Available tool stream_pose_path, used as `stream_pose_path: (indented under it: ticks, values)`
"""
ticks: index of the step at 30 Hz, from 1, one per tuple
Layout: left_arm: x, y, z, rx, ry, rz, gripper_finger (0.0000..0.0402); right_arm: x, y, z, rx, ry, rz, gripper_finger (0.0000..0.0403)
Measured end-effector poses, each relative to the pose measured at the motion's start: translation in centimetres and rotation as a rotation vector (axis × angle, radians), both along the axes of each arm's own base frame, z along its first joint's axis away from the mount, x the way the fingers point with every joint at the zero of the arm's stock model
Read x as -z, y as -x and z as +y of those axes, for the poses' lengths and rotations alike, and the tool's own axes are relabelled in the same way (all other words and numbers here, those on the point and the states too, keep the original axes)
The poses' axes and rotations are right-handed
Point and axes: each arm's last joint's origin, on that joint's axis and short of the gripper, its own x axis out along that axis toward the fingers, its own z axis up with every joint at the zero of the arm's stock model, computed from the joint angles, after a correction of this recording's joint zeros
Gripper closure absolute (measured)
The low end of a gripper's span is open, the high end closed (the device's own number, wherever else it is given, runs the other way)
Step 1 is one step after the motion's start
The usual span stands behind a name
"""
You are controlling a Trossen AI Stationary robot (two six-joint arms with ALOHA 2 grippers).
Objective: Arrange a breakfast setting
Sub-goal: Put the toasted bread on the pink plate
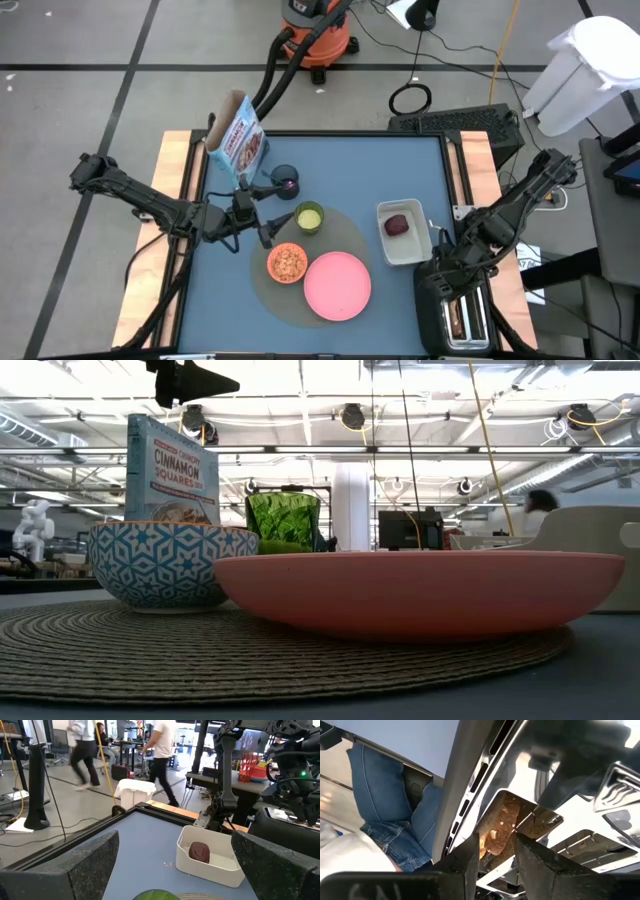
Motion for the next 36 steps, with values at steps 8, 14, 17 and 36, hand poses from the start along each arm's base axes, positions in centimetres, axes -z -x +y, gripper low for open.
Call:
stream_pose_path:
  ticks: [8, 14, 17, 36]
  values:
    - [0.0, 0.0, 0.0, 0.0, 0.0, 0.0, 0.0009, 0.3, -0.28, 0.25, 0.0, 0.01, 0.011, 0.0301]
    - [0.0, 0.0, 0.0, 0.0, 0.0, 0.0, 0.0009, 0.3, -0.29, 0.25, 0.0, 0.01, 0.01, 0.0319]
    - [0.0, 0.0, 0.0, 0.0, 0.0, 0.0, 0.0009, 0.29, -0.29, 0.25, 0.0, 0.01, 0.01, 0.0331]
    - [0.0, 0.0, 0.0, 0.0, -0.001, 0.001, 0.0009, 0.28, -0.3, 0.26, -0.002, 0.008, 0.007, 0.0384]
